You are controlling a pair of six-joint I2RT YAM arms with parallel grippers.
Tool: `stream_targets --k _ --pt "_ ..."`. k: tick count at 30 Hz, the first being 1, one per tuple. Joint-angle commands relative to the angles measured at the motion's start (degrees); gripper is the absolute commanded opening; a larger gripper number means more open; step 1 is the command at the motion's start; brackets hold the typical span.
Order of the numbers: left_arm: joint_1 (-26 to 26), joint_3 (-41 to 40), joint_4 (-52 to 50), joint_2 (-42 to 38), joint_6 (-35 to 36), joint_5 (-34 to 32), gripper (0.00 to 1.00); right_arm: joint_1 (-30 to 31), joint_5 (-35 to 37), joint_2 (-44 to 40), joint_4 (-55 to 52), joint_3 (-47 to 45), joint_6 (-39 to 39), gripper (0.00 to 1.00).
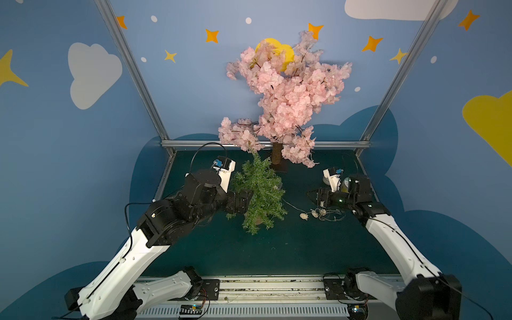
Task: Remove string lights from the small christmas tree
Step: Remove the light string from the Christmas tree.
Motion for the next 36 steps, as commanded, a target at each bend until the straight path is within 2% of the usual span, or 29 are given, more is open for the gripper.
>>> stream_targets --k 1,4,11,29,32,36 --pt "-0.2 -0.5 1.4 -0.5 -1.3 2.2 0.99 1.5 -5.8 3.9 12.9 -0.5 0.0 0.85" --pt "-0.2 -1.5 2.5 -0.7 -1.5 2.5 0.99 3.3 -3.7 7.5 16.7 -0.6 -2.9 0.83" --pt "-0.3 -2.3 3.0 0.1 -1.4 3.2 1.0 8.8 0.4 17.8 17.2 3.6 -8.3 0.81" --pt "-0.2 -1.7 2.1 -0.1 1.1 2.5 0.99 12.2 -3.1 32.9 33.1 7.6 -2.1 0.74" --pt "-0.3 -1.9 2.6 -0.3 1.9 3.0 0.99 12.1 -1.8 35.0 37.3 7.4 0.7 0.62" --pt "-0.2 -1.9 3.3 -0.9 2.8 3.2 0.99 12.1 -0.4 36.2 46.1 4.9 5.3 0.29"
